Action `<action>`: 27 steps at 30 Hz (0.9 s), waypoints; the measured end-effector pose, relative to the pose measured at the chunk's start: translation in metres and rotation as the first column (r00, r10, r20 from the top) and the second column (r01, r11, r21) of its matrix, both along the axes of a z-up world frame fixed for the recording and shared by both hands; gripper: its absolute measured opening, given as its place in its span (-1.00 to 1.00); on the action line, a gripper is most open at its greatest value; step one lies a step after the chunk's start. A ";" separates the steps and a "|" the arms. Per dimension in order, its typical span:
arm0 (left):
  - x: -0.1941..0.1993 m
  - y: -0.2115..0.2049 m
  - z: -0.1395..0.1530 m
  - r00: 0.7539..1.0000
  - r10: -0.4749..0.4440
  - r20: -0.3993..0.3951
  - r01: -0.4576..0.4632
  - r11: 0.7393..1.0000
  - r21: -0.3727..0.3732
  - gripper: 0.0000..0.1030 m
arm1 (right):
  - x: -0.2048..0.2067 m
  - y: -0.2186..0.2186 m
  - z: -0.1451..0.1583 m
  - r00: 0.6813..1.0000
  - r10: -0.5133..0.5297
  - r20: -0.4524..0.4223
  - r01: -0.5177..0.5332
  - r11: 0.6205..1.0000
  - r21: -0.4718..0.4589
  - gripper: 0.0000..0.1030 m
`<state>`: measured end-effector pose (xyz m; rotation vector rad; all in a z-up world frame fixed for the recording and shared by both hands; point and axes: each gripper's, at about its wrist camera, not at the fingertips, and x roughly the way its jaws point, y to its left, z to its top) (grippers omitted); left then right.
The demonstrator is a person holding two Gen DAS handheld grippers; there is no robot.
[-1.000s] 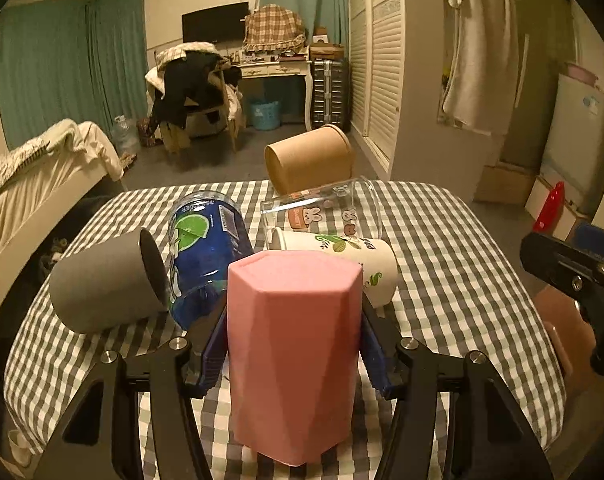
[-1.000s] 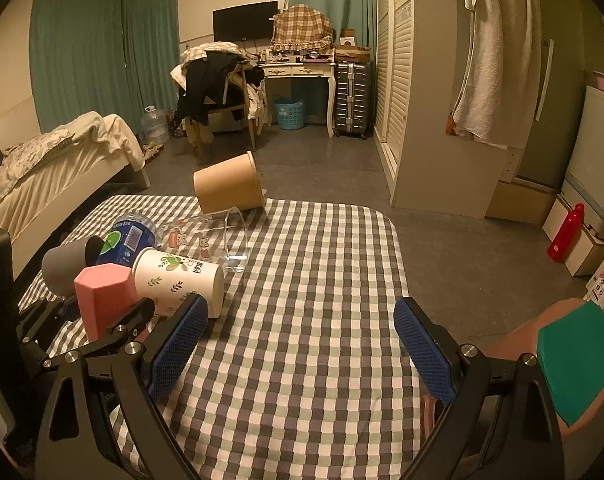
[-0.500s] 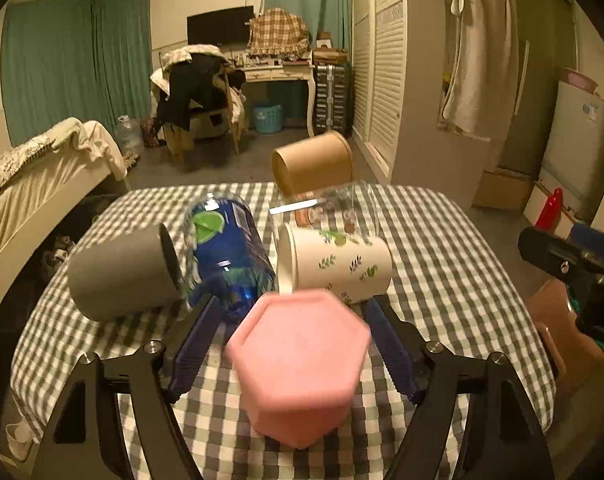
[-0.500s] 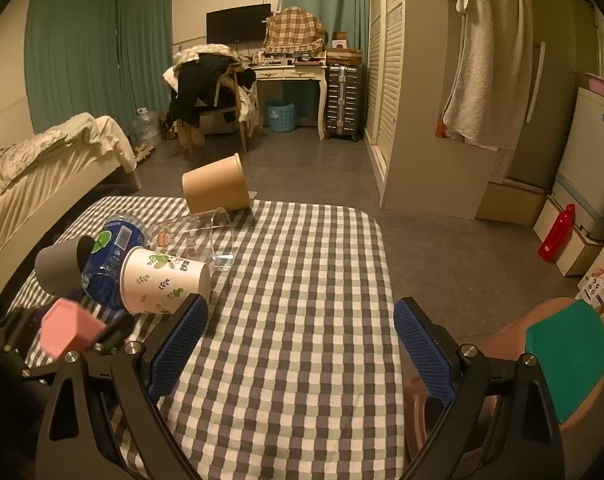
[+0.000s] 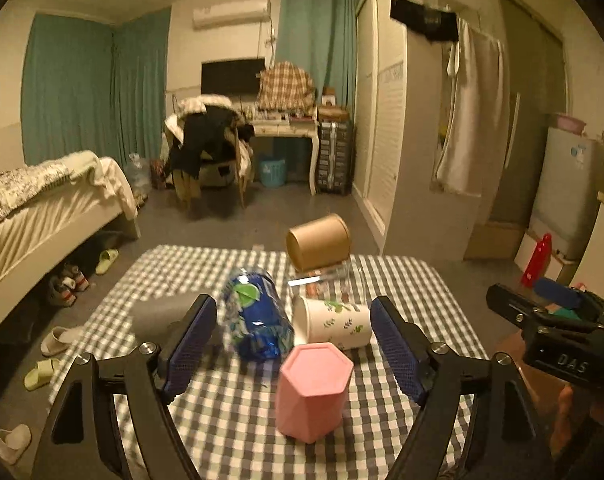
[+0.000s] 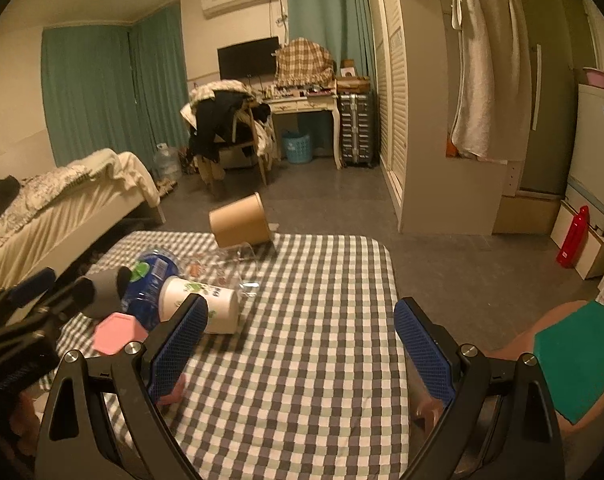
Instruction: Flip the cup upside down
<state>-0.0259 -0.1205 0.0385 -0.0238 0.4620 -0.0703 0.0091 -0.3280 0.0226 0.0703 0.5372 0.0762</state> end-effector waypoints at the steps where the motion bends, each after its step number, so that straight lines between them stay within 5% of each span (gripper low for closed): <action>1: -0.006 0.003 0.003 1.000 0.003 0.013 -0.003 1.000 0.000 0.60 | -0.003 0.002 0.002 1.000 0.004 0.010 -0.004 1.000 -0.006 0.83; 8: -0.044 0.036 0.001 0.995 0.058 0.083 -0.060 0.998 0.017 0.82 | -0.032 0.032 0.003 0.997 0.047 0.068 -0.042 0.996 -0.073 0.83; 12: -0.057 0.055 -0.017 0.991 0.100 0.091 -0.103 0.994 0.021 0.94 | -0.058 0.058 -0.025 0.992 0.091 0.086 -0.088 0.995 -0.039 0.91; 19: -0.064 0.074 -0.052 0.986 0.164 0.043 -0.164 0.986 -0.007 0.97 | -0.083 0.103 -0.046 0.975 0.177 0.134 -0.158 0.977 -0.145 0.99; 27: -0.063 0.079 -0.063 0.985 0.171 0.040 -0.170 0.985 -0.026 1.00 | -0.084 0.113 -0.054 0.975 0.160 0.154 -0.137 0.979 -0.150 0.99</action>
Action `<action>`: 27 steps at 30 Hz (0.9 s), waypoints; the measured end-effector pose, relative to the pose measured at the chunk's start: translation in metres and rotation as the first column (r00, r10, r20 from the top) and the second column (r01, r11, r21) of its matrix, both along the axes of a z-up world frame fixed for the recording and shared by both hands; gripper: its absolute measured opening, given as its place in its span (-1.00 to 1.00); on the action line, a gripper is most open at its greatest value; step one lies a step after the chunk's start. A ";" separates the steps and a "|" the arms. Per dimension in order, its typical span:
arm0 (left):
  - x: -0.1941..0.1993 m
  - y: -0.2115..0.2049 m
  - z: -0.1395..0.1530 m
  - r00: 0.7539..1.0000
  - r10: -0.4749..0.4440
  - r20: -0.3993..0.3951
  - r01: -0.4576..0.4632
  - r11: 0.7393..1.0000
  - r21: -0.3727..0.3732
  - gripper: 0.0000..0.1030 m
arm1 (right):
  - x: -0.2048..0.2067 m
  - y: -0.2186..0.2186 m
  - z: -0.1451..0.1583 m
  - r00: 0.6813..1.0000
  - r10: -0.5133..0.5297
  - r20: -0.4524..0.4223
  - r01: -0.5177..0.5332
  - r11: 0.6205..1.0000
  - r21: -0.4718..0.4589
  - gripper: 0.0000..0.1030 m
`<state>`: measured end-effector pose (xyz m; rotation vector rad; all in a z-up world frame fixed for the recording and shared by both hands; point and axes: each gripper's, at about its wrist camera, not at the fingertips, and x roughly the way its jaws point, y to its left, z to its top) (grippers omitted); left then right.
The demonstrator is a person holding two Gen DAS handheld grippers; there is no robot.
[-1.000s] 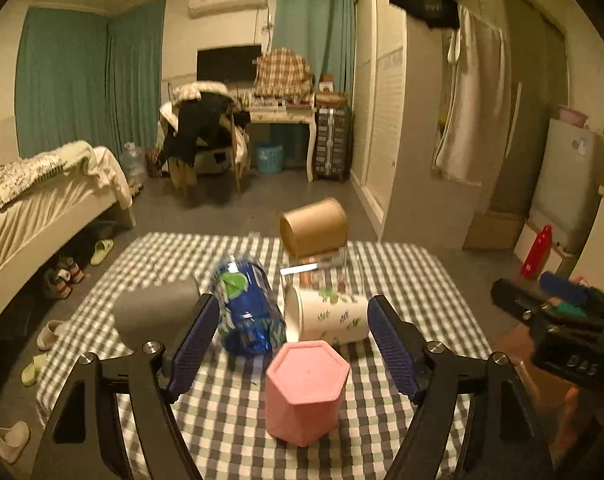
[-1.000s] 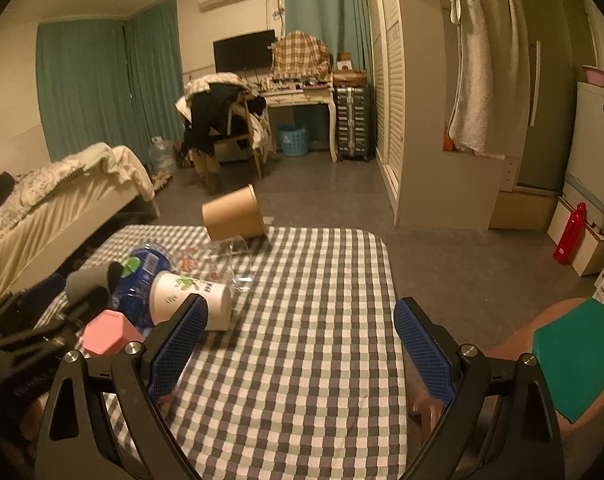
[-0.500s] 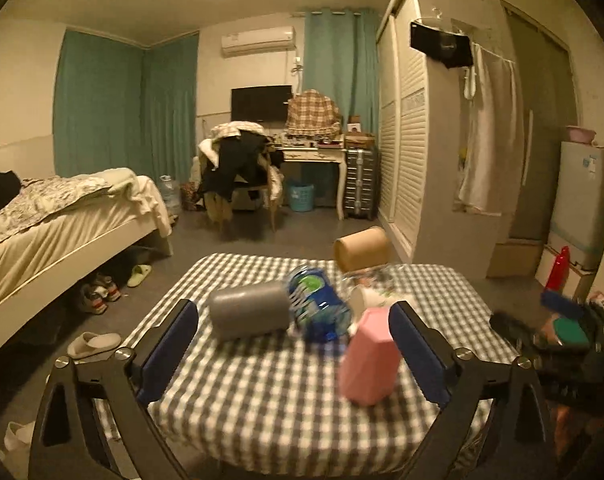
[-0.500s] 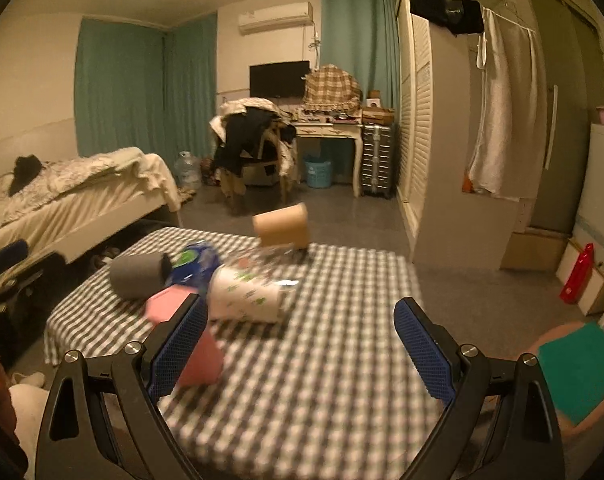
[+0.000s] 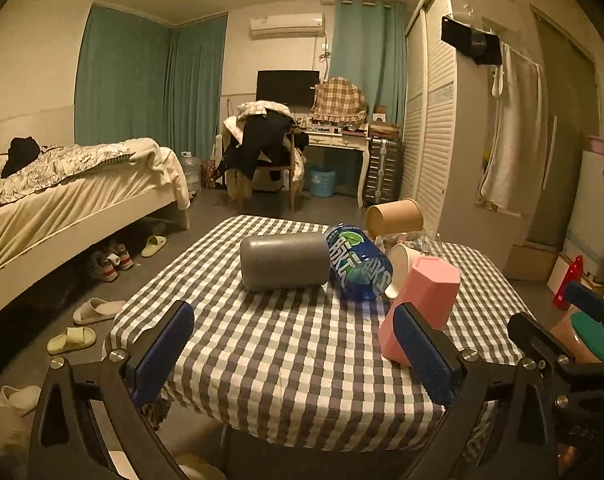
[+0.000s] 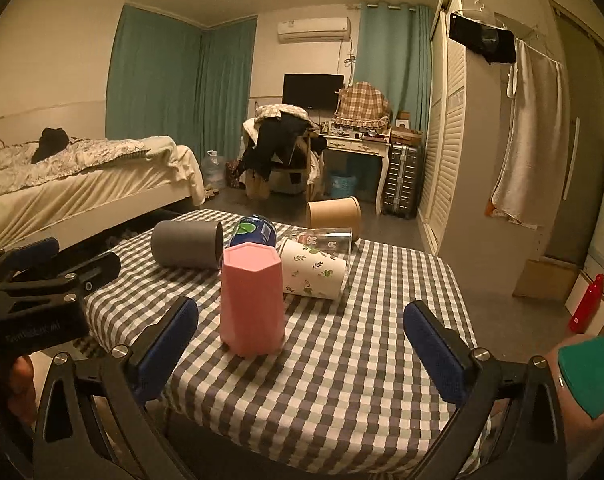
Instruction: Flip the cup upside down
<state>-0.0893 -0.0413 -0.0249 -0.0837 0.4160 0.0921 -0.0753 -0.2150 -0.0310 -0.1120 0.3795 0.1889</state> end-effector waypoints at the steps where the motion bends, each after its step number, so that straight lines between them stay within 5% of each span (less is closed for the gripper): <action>1: -0.001 -0.001 -0.001 1.000 -0.002 0.000 0.002 1.000 -0.001 1.00 | 0.000 -0.002 0.001 1.000 -0.004 0.001 0.004 1.000 0.004 0.99; 27: -0.001 -0.002 -0.004 1.000 -0.008 -0.001 0.008 1.000 -0.009 1.00 | 0.006 -0.016 0.000 0.999 -0.040 -0.011 0.040 0.999 0.024 0.99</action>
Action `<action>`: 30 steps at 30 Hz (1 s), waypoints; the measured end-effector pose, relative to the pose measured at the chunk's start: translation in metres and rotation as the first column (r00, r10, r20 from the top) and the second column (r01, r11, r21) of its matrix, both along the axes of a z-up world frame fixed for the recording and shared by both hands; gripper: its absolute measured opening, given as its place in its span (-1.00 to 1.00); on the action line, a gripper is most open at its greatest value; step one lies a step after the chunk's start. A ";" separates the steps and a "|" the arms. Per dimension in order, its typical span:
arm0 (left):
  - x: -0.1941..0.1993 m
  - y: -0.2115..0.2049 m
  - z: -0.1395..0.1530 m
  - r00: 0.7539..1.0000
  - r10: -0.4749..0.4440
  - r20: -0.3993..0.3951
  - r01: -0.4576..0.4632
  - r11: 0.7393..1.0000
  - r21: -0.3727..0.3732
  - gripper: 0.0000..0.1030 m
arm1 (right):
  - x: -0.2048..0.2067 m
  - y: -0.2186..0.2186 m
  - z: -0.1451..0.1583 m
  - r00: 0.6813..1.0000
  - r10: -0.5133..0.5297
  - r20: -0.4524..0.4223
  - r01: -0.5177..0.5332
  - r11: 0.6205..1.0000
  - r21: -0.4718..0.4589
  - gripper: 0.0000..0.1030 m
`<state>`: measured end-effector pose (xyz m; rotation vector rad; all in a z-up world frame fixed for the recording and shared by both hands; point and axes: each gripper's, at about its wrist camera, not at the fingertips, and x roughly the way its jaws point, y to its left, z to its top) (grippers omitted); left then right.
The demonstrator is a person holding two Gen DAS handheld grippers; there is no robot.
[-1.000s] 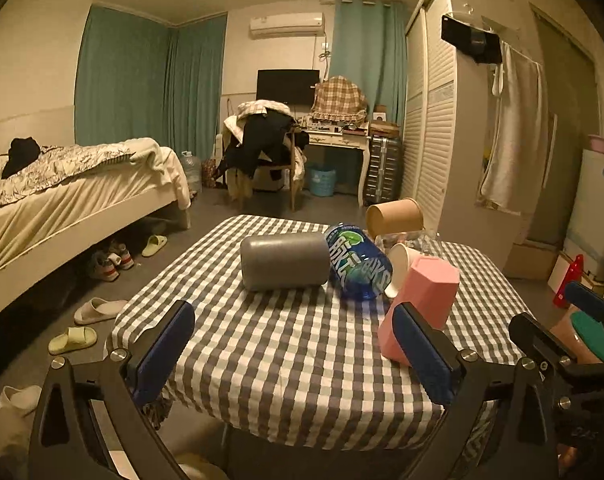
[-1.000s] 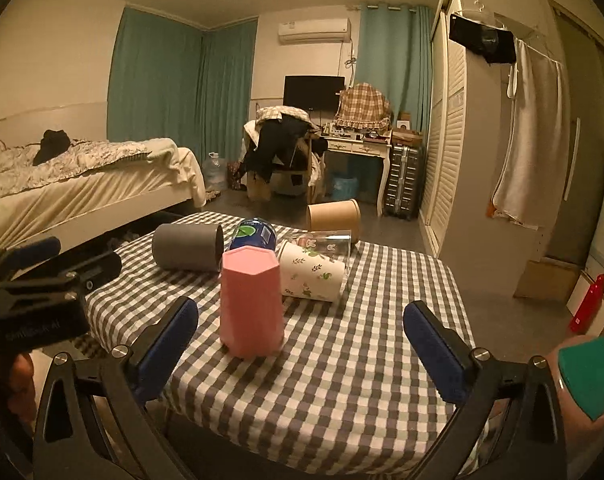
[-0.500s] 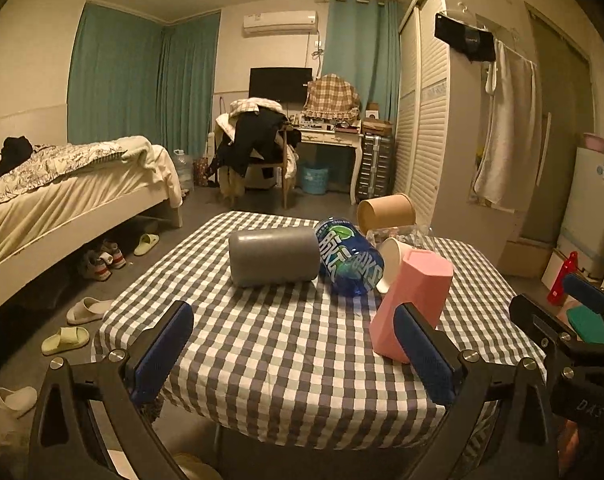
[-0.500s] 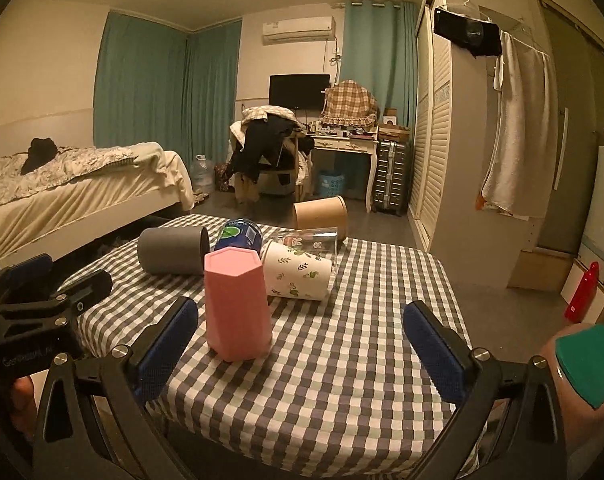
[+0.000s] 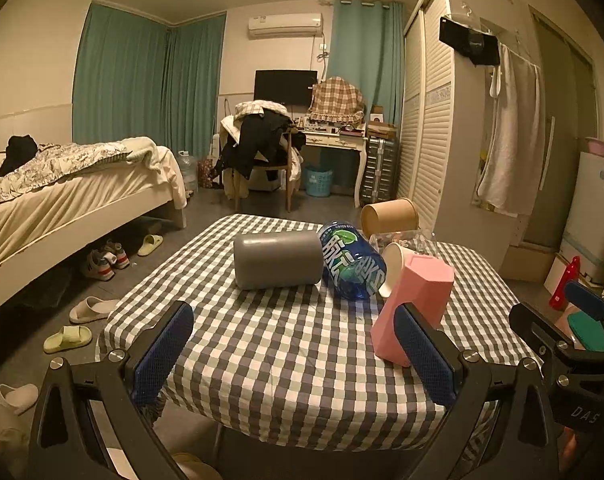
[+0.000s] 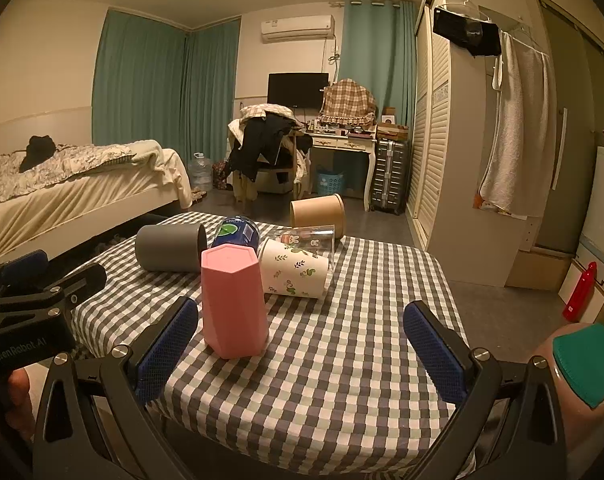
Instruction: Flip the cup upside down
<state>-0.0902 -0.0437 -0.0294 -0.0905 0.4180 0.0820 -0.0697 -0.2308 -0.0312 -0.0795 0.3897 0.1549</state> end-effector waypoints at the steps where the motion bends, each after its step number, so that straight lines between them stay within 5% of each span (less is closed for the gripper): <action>1: 0.000 0.000 0.000 1.000 0.001 0.000 -0.001 1.000 0.000 1.00 | 0.000 0.000 0.000 1.000 0.000 0.000 0.000 1.000 0.000 0.99; 30: -0.001 0.000 0.001 1.000 0.004 -0.001 -0.004 1.000 0.004 1.00 | 0.000 -0.002 -0.002 1.000 -0.001 -0.008 0.001 1.000 0.002 0.99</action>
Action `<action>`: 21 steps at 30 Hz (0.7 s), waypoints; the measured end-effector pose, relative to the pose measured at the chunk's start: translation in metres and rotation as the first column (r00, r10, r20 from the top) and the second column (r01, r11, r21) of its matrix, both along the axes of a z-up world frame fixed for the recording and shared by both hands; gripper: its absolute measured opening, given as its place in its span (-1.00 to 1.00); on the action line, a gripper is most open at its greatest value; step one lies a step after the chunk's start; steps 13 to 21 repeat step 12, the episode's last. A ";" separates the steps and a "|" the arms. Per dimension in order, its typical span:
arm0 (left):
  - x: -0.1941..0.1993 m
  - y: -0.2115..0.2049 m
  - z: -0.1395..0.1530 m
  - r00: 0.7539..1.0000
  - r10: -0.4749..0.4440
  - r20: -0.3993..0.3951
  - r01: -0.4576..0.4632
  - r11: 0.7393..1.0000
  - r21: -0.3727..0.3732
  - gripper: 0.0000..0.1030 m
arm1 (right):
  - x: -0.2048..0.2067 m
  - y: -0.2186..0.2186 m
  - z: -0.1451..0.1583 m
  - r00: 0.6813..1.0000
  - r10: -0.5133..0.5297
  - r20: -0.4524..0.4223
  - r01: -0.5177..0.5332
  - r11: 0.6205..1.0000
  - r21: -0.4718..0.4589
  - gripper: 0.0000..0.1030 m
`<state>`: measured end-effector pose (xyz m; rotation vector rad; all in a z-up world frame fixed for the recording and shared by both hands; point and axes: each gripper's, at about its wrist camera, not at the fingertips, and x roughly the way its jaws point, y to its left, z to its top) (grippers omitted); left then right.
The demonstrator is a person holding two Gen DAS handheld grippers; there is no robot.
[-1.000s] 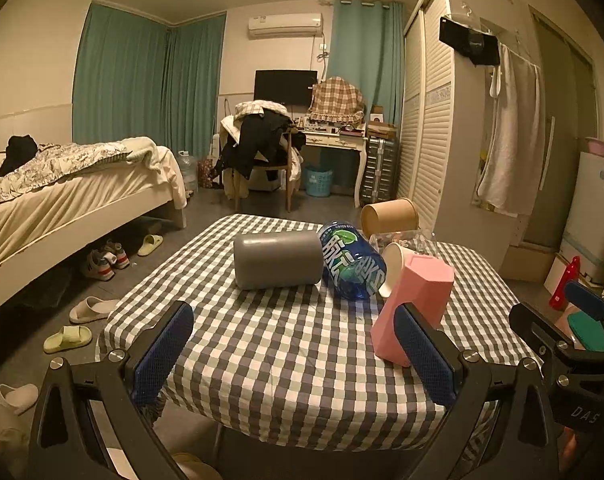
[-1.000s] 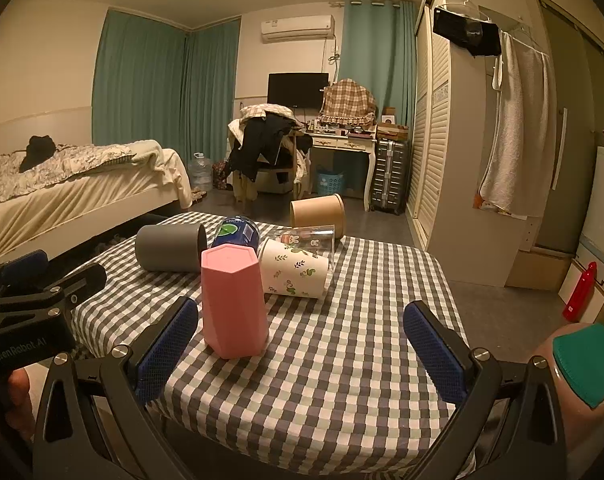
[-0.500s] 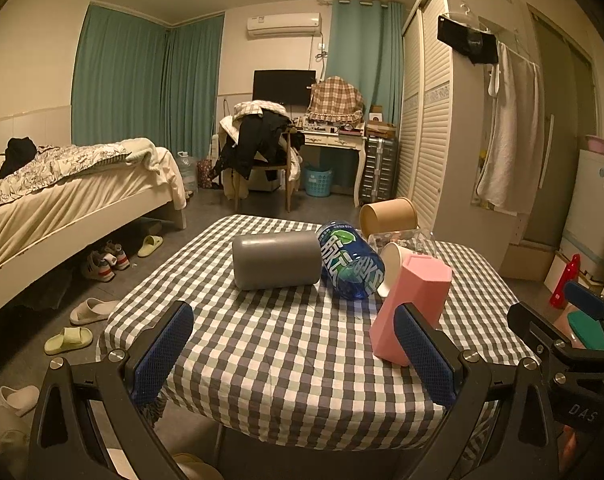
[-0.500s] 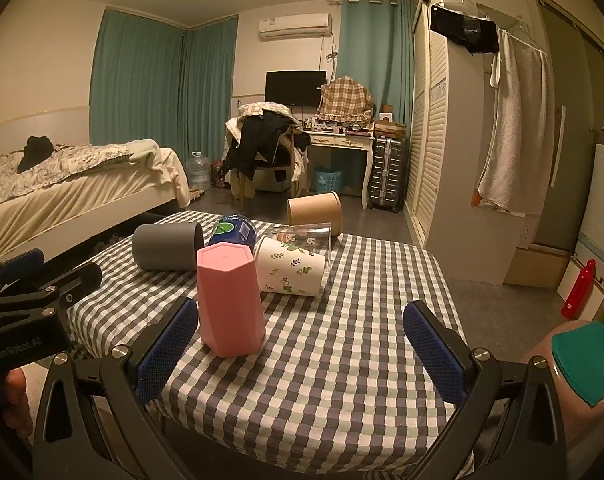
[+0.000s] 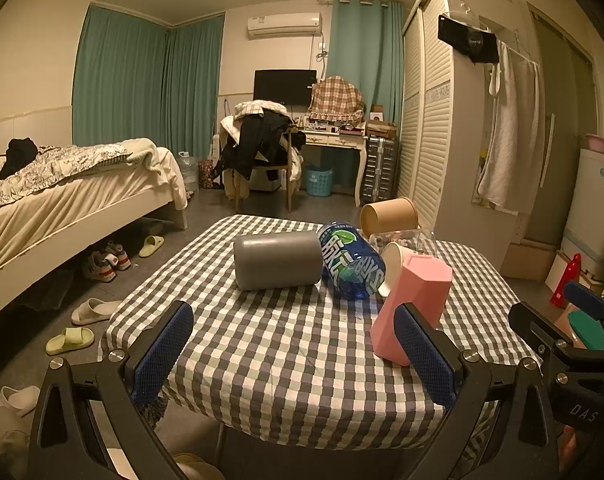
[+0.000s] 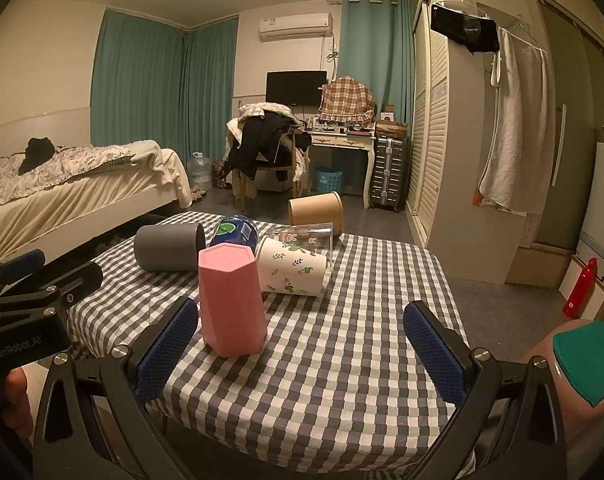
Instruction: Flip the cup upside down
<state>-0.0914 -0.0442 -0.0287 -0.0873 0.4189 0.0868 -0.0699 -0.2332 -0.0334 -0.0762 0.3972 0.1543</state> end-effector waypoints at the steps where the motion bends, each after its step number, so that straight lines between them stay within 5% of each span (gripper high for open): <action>1: -0.001 0.001 0.001 1.000 0.000 -0.001 0.000 1.000 0.001 1.00 | 0.000 0.000 0.000 1.000 0.000 0.000 0.000 1.000 0.000 0.99; 21: -0.001 0.001 0.001 1.000 -0.003 0.002 0.003 1.000 -0.003 1.00 | 0.000 -0.001 0.000 1.000 0.000 -0.004 0.000 1.000 0.000 0.99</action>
